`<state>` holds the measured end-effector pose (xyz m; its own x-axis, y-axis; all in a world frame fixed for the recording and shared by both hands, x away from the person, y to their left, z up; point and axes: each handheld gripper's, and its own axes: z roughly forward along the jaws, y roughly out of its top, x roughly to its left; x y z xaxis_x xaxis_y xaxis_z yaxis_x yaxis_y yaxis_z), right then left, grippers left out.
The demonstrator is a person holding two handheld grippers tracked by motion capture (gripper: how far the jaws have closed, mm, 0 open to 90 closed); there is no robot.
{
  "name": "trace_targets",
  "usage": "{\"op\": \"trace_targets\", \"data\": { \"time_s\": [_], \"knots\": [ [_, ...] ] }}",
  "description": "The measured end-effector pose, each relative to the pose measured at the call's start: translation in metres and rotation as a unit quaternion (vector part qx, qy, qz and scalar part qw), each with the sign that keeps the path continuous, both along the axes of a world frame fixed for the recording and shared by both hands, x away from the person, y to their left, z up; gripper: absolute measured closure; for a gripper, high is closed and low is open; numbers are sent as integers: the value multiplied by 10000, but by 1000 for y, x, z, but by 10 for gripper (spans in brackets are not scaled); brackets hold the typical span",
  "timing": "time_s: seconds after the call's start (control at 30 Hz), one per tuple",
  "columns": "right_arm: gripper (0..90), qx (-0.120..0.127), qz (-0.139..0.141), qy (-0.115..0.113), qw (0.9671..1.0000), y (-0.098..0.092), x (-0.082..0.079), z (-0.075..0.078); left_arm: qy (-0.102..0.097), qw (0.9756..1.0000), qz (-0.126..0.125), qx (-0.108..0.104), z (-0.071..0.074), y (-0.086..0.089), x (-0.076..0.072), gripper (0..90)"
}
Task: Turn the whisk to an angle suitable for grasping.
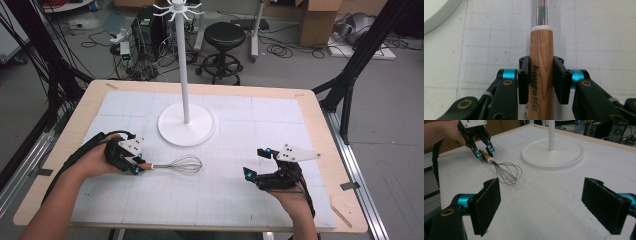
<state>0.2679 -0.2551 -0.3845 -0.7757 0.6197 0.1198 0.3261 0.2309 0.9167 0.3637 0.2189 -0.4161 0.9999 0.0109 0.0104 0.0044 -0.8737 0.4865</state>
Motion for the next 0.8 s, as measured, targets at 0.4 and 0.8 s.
{"op": "trace_targets", "data": {
  "time_s": [0.4,0.8],
  "knots": [
    [149,-18,39,10,10000,2,2,0,52,9999,-85,-71,1,-34,3,696],
    [149,-45,43,4,10000,3,3,0,68,9993,-333,151,11,-93,1,696]
  ]
}}
